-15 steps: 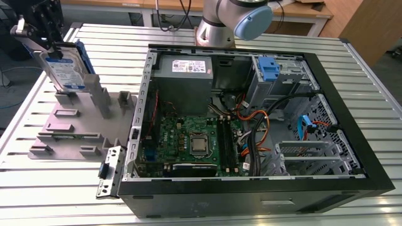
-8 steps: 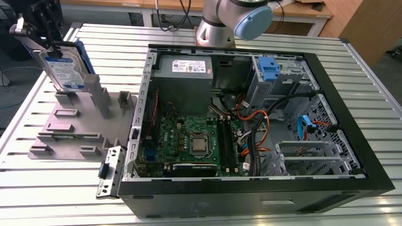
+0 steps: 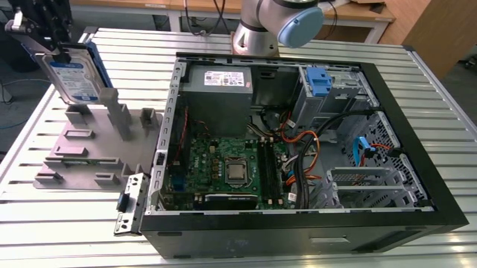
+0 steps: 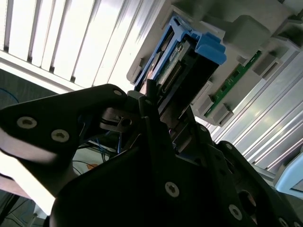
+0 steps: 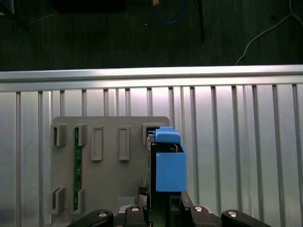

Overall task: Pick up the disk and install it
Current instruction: 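Pick up the disk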

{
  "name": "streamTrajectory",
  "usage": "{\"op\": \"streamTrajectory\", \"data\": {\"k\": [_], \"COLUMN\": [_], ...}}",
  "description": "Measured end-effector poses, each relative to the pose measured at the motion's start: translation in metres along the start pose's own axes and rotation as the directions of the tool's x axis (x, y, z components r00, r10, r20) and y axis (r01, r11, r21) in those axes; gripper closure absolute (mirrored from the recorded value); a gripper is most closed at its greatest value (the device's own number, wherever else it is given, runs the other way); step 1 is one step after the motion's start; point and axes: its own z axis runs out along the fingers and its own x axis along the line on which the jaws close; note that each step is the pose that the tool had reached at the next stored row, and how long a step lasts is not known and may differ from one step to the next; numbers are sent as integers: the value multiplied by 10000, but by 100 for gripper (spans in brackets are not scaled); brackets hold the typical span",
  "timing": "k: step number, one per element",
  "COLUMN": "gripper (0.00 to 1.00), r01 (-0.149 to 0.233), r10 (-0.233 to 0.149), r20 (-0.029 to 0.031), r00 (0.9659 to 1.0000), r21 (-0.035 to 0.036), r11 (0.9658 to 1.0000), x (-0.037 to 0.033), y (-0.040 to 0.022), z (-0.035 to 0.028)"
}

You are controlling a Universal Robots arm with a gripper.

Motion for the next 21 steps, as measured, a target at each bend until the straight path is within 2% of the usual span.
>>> {"op": "streamTrajectory", "data": {"k": [4, 11, 15, 21], "gripper": [65, 65, 65, 65], "r01": [0, 0, 0, 0], "r10": [0, 0, 0, 0], "r20": [0, 0, 1, 1], "r00": [10000, 10000, 10000, 10000], "r21": [0, 0, 1, 1], "r11": [10000, 10000, 10000, 10000], "x": [-3, -8, -9, -10], "y": [3, 6, 8, 9], "z": [-84, -191, -232, -255]}}
